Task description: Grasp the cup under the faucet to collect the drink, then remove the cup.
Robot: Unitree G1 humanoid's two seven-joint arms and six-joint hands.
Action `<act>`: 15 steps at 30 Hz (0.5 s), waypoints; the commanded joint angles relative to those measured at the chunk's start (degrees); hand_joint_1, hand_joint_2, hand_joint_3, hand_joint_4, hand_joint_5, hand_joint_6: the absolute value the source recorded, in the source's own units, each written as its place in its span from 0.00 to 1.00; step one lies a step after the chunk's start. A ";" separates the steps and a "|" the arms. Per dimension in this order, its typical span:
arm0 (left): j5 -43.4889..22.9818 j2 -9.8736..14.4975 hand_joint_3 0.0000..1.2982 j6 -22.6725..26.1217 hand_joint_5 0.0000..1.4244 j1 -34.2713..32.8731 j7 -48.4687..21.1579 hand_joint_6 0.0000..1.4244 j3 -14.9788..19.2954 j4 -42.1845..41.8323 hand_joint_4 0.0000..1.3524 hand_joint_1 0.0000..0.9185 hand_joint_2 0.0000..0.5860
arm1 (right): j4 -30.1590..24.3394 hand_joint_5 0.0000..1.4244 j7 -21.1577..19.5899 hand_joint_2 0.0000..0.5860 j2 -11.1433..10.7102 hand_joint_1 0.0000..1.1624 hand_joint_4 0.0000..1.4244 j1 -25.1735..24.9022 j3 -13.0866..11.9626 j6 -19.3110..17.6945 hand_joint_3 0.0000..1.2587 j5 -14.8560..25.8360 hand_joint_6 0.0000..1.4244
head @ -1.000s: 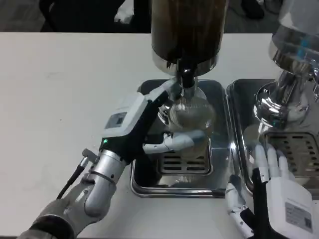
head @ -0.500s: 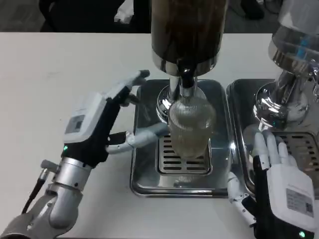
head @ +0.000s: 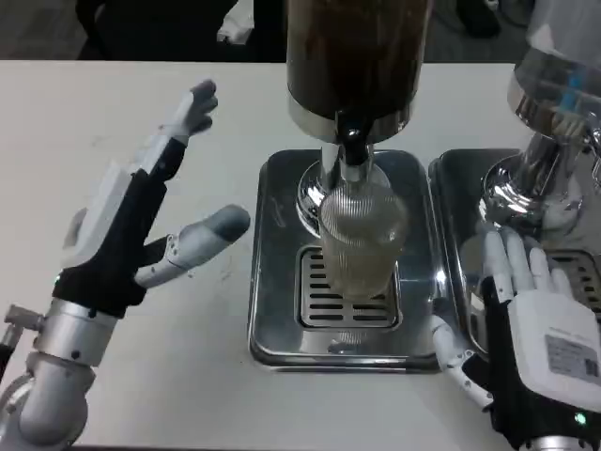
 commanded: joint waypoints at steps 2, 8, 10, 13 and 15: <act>-9.29 1.76 0.00 -1.30 0.04 1.37 -10.26 0.00 2.68 -8.66 0.00 0.00 0.16 | 0.72 0.00 -0.22 0.76 0.88 0.15 0.00 -1.49 -0.01 -0.31 0.00 0.22 0.00; -18.96 1.23 0.00 0.97 0.05 0.85 -21.09 0.01 3.81 -15.43 0.00 0.00 0.16 | 1.19 0.00 -0.36 0.68 1.61 0.21 0.00 -2.22 0.27 -0.53 0.00 0.37 0.00; -21.72 0.59 0.00 2.24 0.06 -0.47 -24.81 0.02 3.32 -16.45 0.00 0.00 0.15 | 1.38 0.00 -0.46 0.68 1.75 0.21 0.00 -2.31 0.30 -0.75 0.00 0.54 0.00; -23.79 -0.65 0.00 3.68 0.06 -2.10 -29.42 0.02 3.15 -16.95 0.00 0.00 0.16 | 1.67 0.00 -0.82 0.68 2.01 0.21 0.00 -2.17 0.15 -1.29 0.00 0.92 0.00; -25.00 -1.87 0.00 4.49 0.06 -3.32 -32.60 0.02 2.46 -17.34 0.00 0.00 0.16 | 1.71 0.00 -0.99 0.68 2.34 0.21 0.00 -1.90 0.06 -1.36 0.00 1.01 0.00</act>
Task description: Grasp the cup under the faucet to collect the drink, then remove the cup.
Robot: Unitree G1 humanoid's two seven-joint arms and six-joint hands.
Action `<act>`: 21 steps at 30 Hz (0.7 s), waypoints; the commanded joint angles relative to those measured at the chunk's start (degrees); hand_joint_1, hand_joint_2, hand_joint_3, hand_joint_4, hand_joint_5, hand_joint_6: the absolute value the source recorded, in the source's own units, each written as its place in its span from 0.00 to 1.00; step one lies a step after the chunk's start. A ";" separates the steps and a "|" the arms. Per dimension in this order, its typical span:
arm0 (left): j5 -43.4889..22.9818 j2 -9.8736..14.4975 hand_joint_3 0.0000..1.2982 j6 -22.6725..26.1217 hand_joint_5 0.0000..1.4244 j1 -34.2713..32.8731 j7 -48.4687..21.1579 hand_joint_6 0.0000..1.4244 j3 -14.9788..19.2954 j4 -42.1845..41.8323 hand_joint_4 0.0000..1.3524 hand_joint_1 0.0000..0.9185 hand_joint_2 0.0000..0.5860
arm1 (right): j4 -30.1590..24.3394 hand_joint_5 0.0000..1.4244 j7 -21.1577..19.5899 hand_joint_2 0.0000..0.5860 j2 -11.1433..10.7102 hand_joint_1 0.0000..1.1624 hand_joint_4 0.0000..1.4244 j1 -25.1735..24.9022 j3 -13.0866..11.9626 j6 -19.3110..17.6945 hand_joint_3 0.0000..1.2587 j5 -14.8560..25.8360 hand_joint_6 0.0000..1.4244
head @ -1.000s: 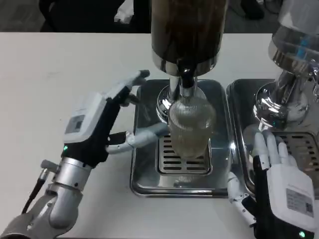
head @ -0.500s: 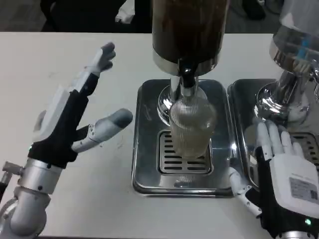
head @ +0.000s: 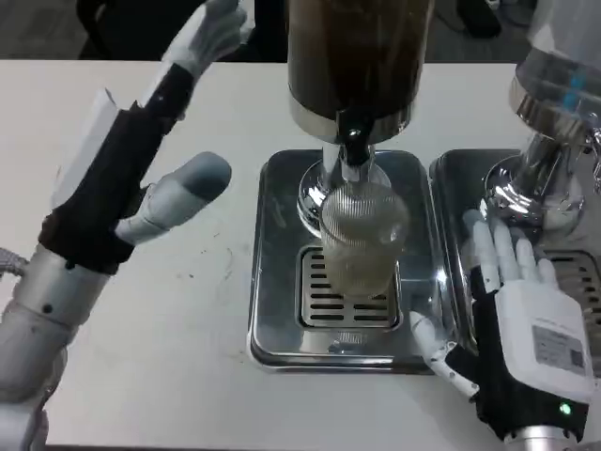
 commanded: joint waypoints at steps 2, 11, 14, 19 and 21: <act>-3.27 -2.83 0.00 2.06 0.06 -3.54 -8.05 0.03 -1.16 -1.66 0.00 0.00 0.17 | 0.26 0.00 -1.19 0.68 0.55 0.21 0.00 0.30 -0.30 -0.58 0.00 0.62 0.01; -4.18 -6.84 0.00 3.37 0.07 -4.02 -15.48 0.04 -2.26 -3.16 0.00 0.00 0.17 | -0.14 0.00 -2.40 0.69 1.80 0.20 0.00 1.46 -0.20 0.03 0.00 0.39 0.02; -3.86 -7.77 0.01 3.56 0.08 -4.18 -17.04 0.04 -2.25 -2.77 0.00 0.00 0.17 | -0.21 0.00 -2.46 0.69 2.08 0.20 0.00 1.61 -0.25 0.12 0.00 0.24 0.02; -2.57 -9.72 0.01 3.52 0.08 -5.14 -18.85 0.05 -2.86 -0.31 0.00 0.00 0.17 | 0.00 0.00 -2.47 0.69 2.35 0.20 0.00 1.52 -0.46 -0.02 0.00 0.50 0.02; -1.93 -10.42 0.02 2.99 0.09 -5.32 -19.43 0.05 -3.16 0.16 0.00 0.00 0.17 | 0.04 0.00 -2.36 0.69 2.39 0.20 0.00 1.42 -0.43 -0.01 0.00 0.50 0.02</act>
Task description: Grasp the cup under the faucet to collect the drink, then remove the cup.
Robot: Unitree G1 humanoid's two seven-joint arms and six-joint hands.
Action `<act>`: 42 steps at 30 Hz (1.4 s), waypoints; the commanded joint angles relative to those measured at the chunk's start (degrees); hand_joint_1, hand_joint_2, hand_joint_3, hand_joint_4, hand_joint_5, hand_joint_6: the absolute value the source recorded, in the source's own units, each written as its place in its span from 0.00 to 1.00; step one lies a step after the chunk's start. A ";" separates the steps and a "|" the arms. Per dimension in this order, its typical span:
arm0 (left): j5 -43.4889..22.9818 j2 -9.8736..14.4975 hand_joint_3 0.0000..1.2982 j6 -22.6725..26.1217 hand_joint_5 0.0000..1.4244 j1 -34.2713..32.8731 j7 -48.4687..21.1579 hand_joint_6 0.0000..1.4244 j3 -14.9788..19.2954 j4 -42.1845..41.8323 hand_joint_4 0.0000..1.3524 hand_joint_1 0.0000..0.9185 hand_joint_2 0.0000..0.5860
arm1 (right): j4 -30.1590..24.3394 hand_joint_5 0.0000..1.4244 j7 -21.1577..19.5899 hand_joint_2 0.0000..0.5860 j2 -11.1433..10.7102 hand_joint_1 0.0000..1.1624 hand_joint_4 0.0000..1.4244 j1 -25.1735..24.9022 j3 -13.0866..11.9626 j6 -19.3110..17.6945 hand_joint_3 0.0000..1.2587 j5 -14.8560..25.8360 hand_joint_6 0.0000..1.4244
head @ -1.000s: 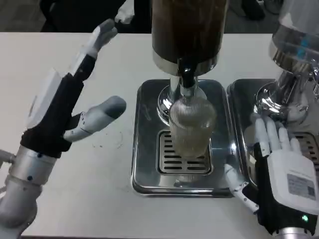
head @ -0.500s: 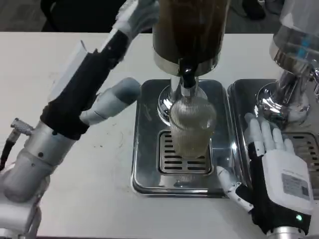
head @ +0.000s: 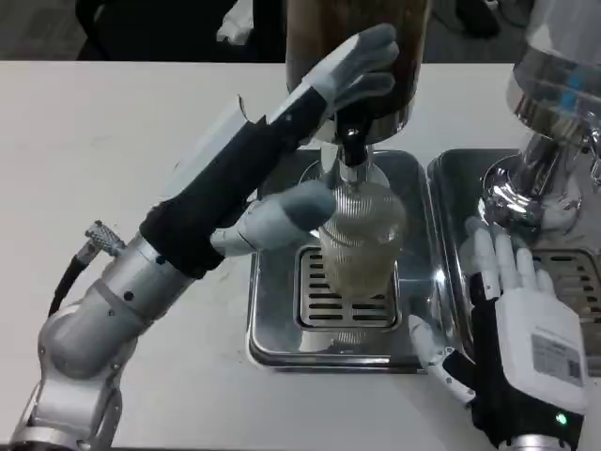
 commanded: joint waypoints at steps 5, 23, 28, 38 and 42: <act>2.63 -1.77 0.03 -0.99 0.10 -0.98 -2.05 0.06 -1.60 0.08 0.00 0.00 0.18 | -0.25 0.00 -0.75 0.69 0.21 0.20 0.00 0.17 -0.44 0.03 0.00 0.25 0.02; 9.89 0.93 0.07 -3.77 0.11 2.87 -1.10 0.08 -3.01 -4.31 0.00 0.00 0.19 | 0.21 0.00 -0.49 0.70 0.39 0.20 0.00 -0.65 -0.91 -1.48 0.00 3.17 0.03; 10.76 1.11 0.08 -4.14 0.11 3.21 -0.23 0.08 -2.58 -4.77 0.00 0.00 0.19 | -0.04 0.00 0.04 0.70 0.30 0.20 0.00 -1.08 -1.58 -2.89 0.00 5.62 0.03; 6.57 -0.02 0.08 -3.39 0.10 1.55 2.14 0.06 0.99 -5.65 0.00 0.00 0.19 | 0.13 0.00 0.36 0.68 0.29 0.21 0.00 -1.34 -1.44 -3.07 0.00 6.06 0.04; 5.61 0.19 0.08 -3.18 0.10 0.25 2.29 0.06 2.47 -3.76 0.00 0.00 0.19 | 0.12 0.00 0.20 0.68 0.40 0.21 0.00 -1.19 -1.29 -2.99 0.00 5.91 0.04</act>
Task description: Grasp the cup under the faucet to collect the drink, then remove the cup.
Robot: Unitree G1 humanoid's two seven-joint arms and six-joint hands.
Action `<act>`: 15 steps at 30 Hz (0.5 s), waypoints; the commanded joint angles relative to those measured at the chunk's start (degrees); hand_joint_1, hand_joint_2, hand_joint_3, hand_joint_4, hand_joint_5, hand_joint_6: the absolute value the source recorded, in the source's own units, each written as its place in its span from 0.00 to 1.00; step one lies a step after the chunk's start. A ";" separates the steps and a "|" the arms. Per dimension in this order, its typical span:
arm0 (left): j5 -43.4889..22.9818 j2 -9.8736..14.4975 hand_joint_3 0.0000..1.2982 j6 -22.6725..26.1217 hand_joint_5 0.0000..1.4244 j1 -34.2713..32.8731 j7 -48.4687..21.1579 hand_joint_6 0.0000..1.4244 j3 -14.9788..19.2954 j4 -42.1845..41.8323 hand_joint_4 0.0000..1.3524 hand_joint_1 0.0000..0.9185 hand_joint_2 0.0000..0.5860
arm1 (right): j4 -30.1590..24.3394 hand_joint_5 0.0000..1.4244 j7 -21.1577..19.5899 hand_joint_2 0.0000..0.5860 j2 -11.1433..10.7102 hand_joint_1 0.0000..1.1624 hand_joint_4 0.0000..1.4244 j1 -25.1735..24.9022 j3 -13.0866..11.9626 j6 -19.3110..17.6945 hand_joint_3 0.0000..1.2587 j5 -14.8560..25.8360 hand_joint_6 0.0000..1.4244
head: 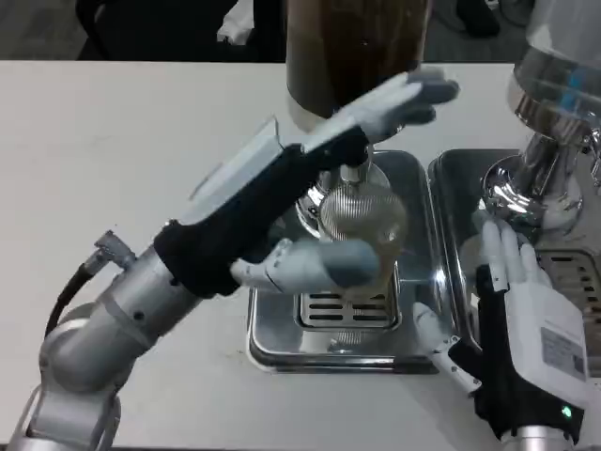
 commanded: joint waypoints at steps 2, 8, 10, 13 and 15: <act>-0.29 0.22 0.08 -0.11 0.10 -2.35 1.33 0.06 2.39 2.31 0.00 0.00 0.19 | -0.01 0.00 -0.03 0.68 0.27 0.21 0.00 0.04 0.09 -0.59 0.00 0.24 0.04; 1.40 0.42 0.08 -0.88 0.09 -3.60 2.67 0.03 3.67 5.18 0.00 0.00 0.20 | -0.08 0.00 0.00 0.68 0.54 0.21 0.00 0.24 0.36 -0.45 0.00 0.22 0.04; 1.74 0.47 0.08 -1.21 0.09 -3.86 2.94 0.03 3.88 5.70 0.00 0.00 0.20 | -0.17 0.00 0.03 0.68 0.56 0.22 0.00 0.35 0.43 -0.35 0.00 0.13 0.05; 2.03 0.41 0.08 -0.88 0.09 -4.30 2.70 0.03 3.70 6.33 0.00 0.00 0.20 | -0.37 0.00 0.06 0.68 0.50 0.22 0.00 0.53 0.40 -0.32 0.00 0.13 0.05; 2.25 0.29 0.08 -0.78 0.09 -4.21 2.05 0.03 2.95 7.12 0.00 0.00 0.20 | -0.45 0.00 0.11 0.68 0.43 0.22 0.00 0.56 0.36 -0.34 0.00 0.18 0.05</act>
